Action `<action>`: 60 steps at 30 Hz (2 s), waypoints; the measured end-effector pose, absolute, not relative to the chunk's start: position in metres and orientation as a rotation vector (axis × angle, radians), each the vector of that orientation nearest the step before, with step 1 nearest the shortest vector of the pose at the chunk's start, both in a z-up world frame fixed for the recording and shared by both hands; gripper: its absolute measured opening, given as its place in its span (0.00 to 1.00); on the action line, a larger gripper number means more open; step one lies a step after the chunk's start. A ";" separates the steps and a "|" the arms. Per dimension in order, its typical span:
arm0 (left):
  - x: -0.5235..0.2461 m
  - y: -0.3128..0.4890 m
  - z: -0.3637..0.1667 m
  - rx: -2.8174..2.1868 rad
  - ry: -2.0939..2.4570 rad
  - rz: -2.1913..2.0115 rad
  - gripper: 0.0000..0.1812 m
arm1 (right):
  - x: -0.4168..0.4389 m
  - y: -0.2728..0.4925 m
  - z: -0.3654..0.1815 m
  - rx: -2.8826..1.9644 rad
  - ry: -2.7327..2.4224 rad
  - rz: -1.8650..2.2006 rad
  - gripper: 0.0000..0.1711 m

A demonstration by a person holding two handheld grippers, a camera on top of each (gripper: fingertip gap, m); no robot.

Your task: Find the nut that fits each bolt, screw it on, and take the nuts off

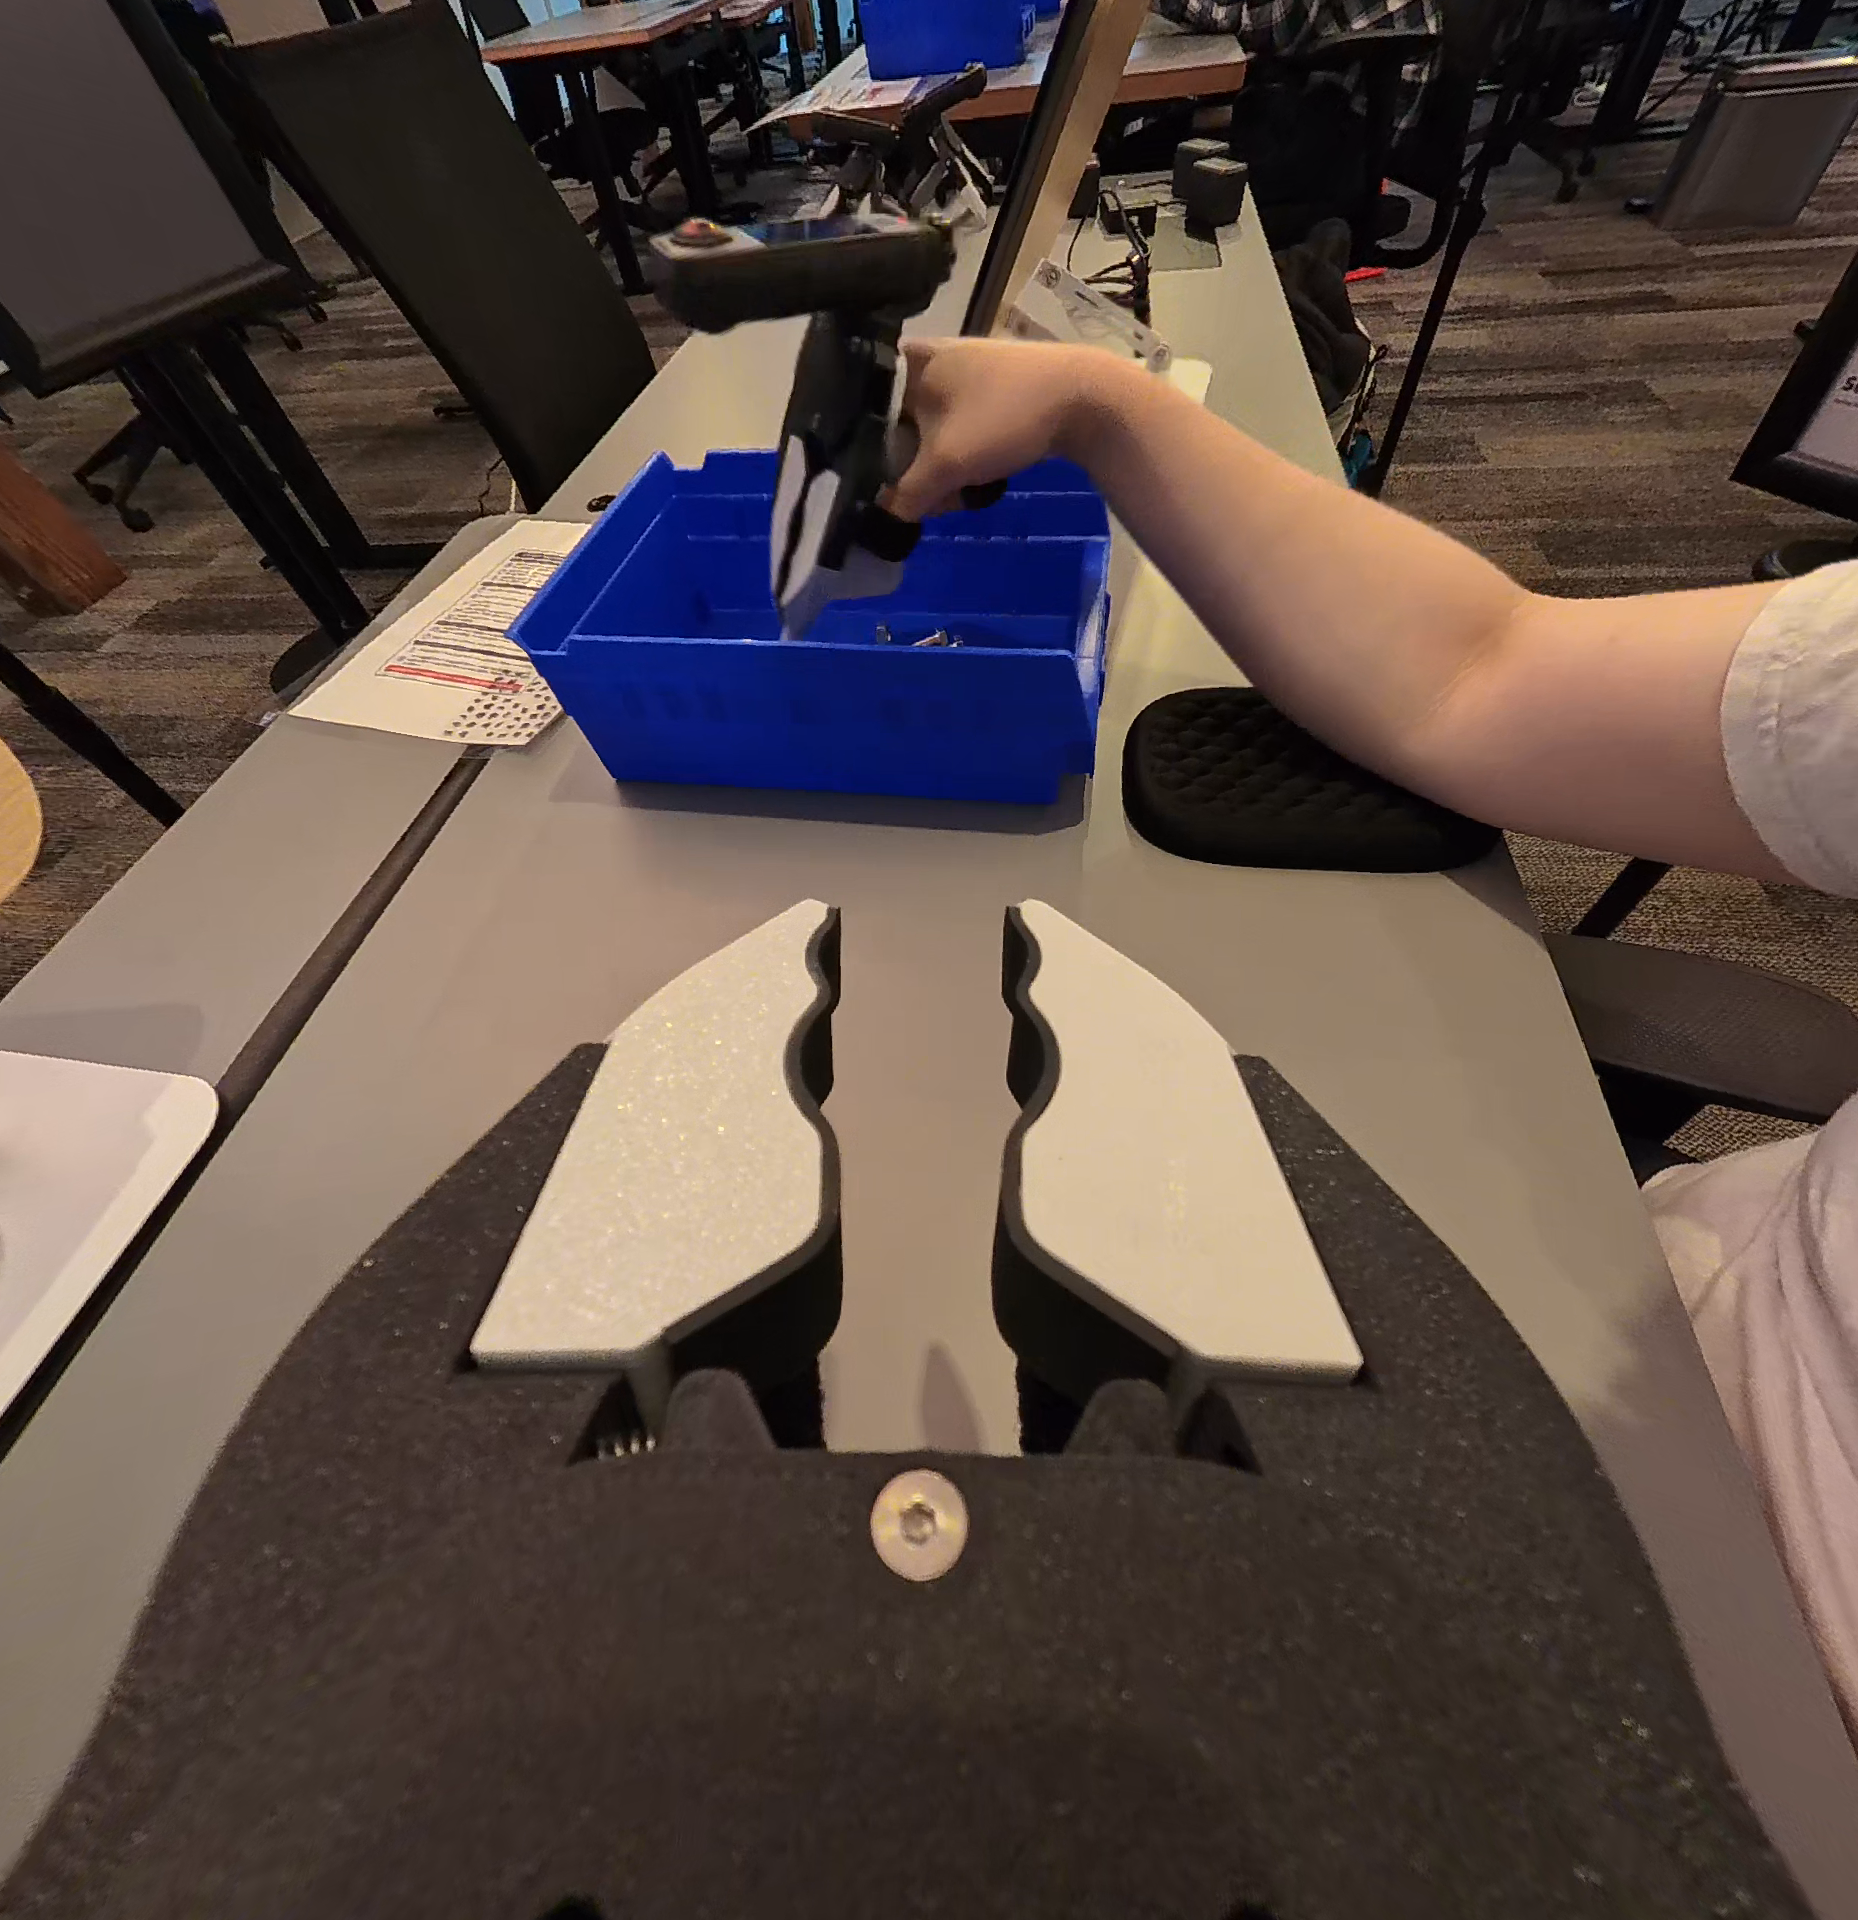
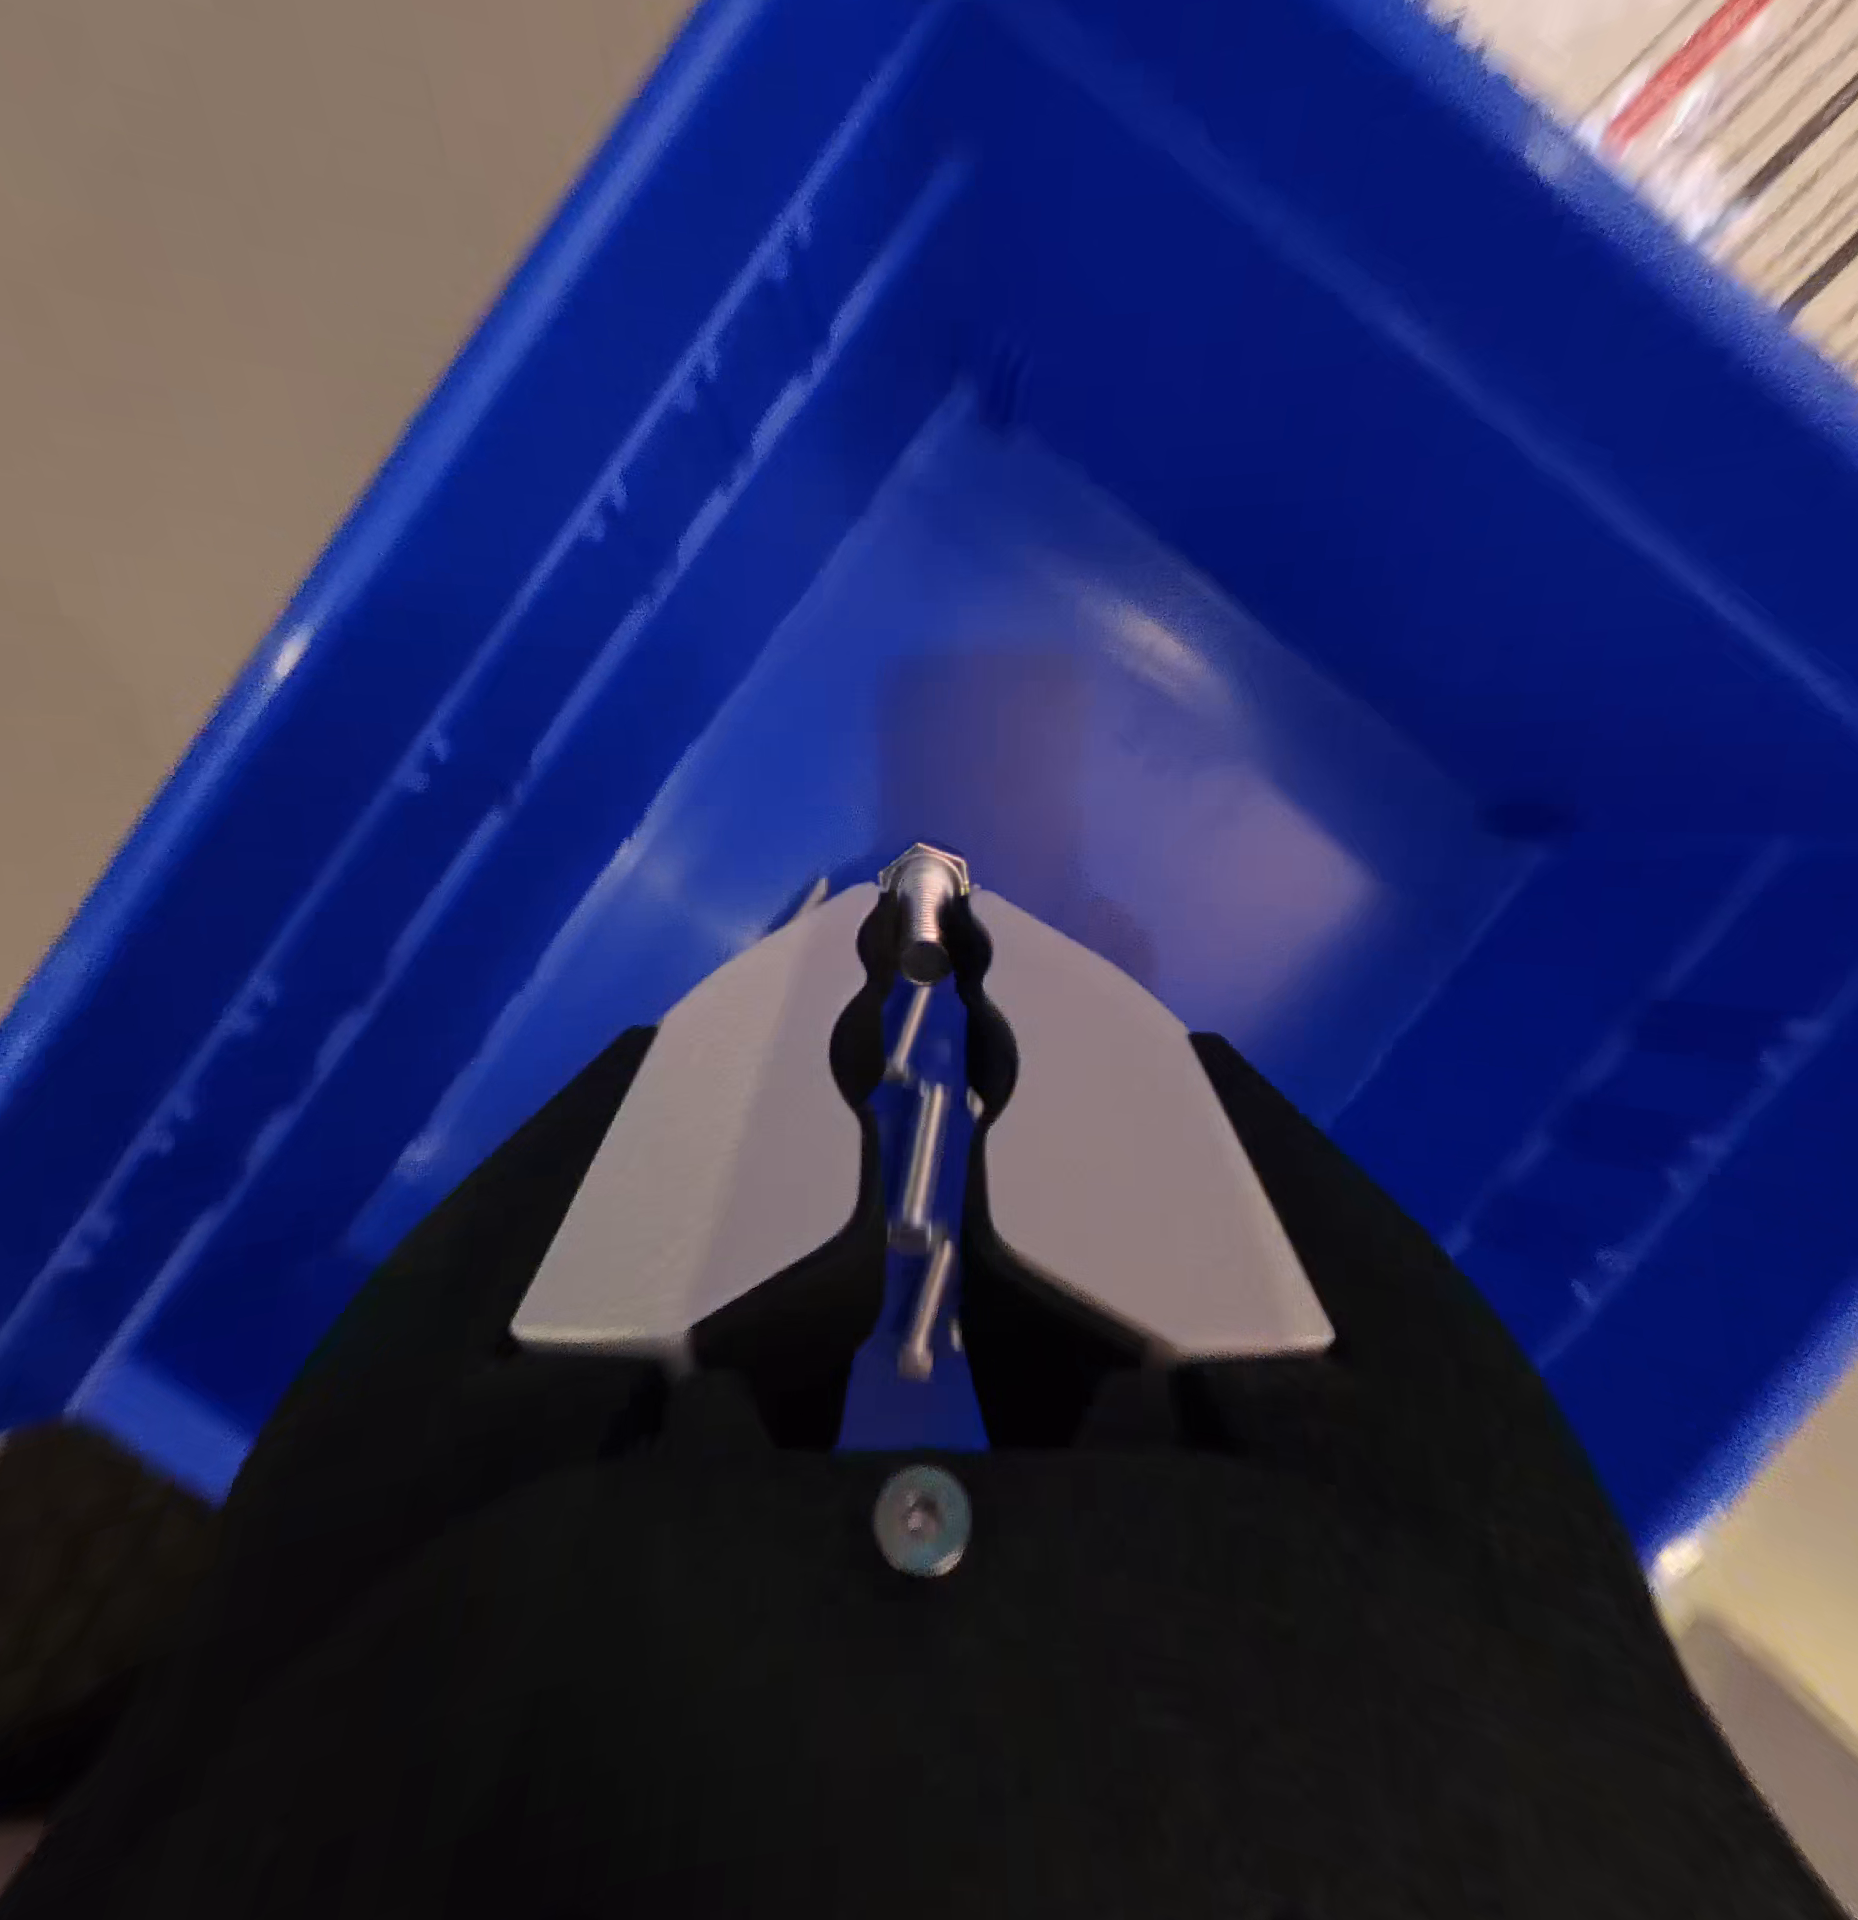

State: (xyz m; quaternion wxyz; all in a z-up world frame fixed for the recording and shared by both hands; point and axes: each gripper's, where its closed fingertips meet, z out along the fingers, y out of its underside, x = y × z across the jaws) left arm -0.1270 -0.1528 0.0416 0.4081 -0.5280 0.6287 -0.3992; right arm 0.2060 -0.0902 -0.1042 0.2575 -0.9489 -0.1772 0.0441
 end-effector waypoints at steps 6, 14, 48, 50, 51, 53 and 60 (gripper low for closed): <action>-0.125 -0.153 0.038 -1.334 1.599 -0.992 0.16 | 0.193 -0.053 -0.117 -2.493 -0.441 0.103 0.06; -0.125 -0.155 0.037 -1.333 1.603 -0.994 0.16 | 0.194 -0.062 -0.143 -2.638 -0.484 0.031 0.06; -0.284 -0.073 0.116 -1.603 1.203 -0.426 0.22 | 0.153 -0.095 0.101 -1.755 -0.379 0.068 0.29; -0.290 -0.091 0.113 -1.666 1.233 -0.548 0.22 | 0.160 -0.096 0.096 -1.781 -0.369 0.024 0.29; -0.294 -0.095 0.114 -1.690 1.216 -0.585 0.21 | 0.163 -0.097 0.093 -1.798 -0.368 0.009 0.28; -0.312 -0.080 0.118 -1.732 1.082 -0.509 0.20 | 0.171 -0.098 0.090 -1.822 -0.359 -0.021 0.28; -0.382 -0.049 0.021 -2.070 0.697 -0.268 0.23 | 0.190 -0.103 0.089 -1.859 -0.328 -0.102 0.28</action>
